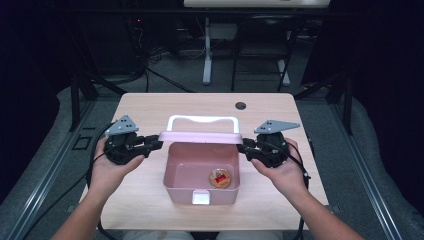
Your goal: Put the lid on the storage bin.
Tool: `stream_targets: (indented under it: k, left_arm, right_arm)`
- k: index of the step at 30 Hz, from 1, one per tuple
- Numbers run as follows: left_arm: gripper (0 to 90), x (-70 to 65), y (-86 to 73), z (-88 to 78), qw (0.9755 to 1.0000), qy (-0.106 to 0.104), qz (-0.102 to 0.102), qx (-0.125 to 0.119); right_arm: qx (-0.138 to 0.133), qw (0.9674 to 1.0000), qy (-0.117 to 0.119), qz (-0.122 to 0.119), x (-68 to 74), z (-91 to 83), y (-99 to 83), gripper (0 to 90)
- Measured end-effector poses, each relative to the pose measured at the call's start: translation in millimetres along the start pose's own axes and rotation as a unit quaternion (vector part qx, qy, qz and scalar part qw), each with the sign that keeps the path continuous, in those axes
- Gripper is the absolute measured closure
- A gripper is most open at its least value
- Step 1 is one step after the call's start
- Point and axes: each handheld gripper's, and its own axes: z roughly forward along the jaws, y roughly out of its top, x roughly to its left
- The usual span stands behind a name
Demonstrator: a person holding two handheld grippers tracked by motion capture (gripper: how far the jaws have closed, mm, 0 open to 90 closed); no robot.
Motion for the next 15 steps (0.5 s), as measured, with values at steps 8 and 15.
stream_targets:
  k: [8,15]
  left_arm:
    - [71.2,-5.5,-13.2,-1.6,1.0000,-0.005,0.004,0.003]
    - [69.8,-10.9,-23.9,-0.9,0.9999,-0.004,0.008,0.007]
  right_arm:
    - [0.005,0.9999,0.009,0.001,3.5,-0.1,-12.5,69.2]
    - [0.009,0.9998,0.016,0.004,5.3,-0.1,-23.0,69.2]
